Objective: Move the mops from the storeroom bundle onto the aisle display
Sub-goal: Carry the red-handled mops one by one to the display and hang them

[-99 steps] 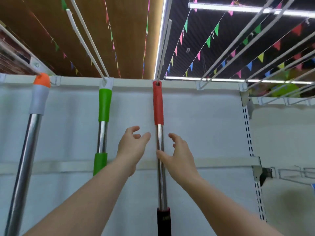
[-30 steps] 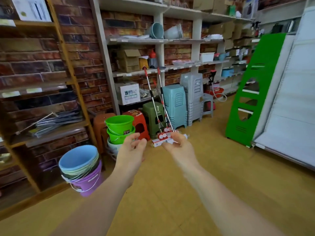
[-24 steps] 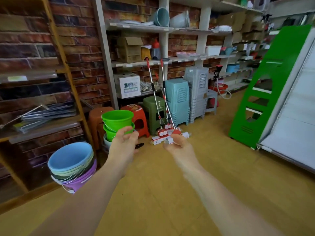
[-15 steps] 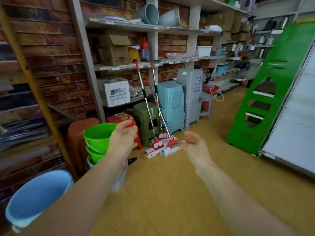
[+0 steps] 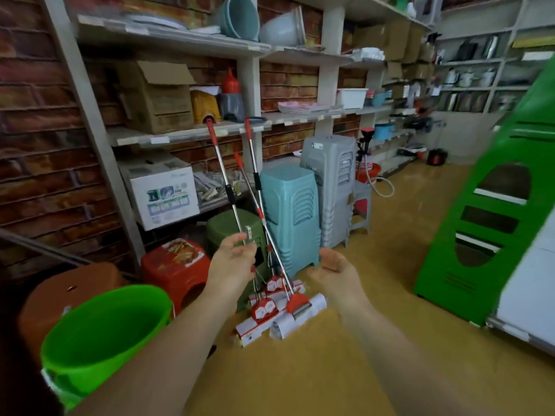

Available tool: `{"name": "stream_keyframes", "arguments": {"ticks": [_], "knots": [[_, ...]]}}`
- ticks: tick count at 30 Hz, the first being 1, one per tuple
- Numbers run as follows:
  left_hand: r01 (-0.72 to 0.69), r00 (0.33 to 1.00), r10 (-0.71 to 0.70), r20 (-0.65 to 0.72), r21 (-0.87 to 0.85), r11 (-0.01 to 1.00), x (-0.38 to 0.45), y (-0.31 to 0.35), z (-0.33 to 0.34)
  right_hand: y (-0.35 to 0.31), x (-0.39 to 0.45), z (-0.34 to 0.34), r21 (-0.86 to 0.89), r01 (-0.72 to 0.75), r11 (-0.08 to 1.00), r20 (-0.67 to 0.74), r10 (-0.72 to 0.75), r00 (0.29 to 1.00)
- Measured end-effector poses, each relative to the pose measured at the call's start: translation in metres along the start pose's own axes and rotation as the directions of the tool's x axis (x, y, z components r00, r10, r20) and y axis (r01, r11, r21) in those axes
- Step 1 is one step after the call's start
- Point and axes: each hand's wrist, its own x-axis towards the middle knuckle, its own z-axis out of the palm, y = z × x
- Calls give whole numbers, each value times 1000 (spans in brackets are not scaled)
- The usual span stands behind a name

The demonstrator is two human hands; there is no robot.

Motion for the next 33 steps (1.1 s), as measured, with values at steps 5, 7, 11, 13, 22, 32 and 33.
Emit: {"name": "stream_keyframes", "arguments": {"ticks": [5,7,11,13,22,32,33], "knots": [[58,997,-59,-53,-21,998,120,-2,18,-25,129,20,-27,-8,1000,27,8,1000],[69,993,-71,-89,-23,997,172,-5,17,-31,176,36,-48,7,999,59,-4,998],[49,991,-50,-120,-15,999,278,-7,19,-35,271,68,-75,13,997,59,-9,998],[52,990,-54,-129,-17,999,327,-5,23,-36,314,85,-92,-1,996,54,6,998],[54,998,-54,-33,24,998,524,5,84,-53,503,123,-118,-54,992,58,61,996],[145,987,-144,-72,-3,989,721,-30,133,-46,700,192,-215,-55,975,157,90,983],[145,986,-145,-83,-7,989,740,-32,136,-46,717,200,-233,-51,971,168,92,982]]}}
